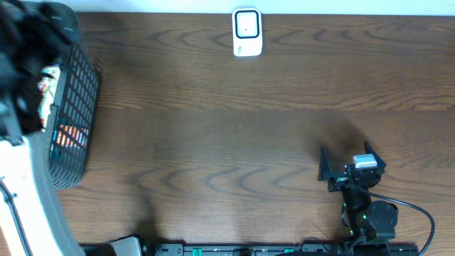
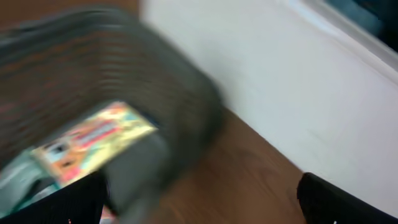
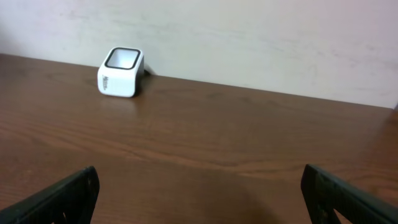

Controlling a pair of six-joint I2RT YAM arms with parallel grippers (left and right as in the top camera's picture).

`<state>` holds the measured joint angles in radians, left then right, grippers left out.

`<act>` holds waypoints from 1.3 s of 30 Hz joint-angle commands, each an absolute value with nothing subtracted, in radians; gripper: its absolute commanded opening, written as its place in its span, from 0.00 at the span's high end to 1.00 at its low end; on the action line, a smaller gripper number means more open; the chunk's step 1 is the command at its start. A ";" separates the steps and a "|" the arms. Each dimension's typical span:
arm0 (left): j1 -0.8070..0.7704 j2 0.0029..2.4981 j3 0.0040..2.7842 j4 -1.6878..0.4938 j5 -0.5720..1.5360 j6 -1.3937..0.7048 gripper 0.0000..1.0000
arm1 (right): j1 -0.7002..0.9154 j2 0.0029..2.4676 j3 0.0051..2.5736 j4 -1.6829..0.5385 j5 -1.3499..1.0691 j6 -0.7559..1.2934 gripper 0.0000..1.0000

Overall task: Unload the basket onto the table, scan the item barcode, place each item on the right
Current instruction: 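Reach the left gripper into the basket and grasp the orange box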

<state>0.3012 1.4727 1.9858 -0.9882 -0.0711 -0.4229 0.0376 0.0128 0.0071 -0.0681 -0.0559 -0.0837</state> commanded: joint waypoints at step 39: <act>0.583 2.071 1.762 -1.292 -0.072 -0.625 0.02 | 0.040 0.009 0.006 -0.072 -0.055 -0.072 0.01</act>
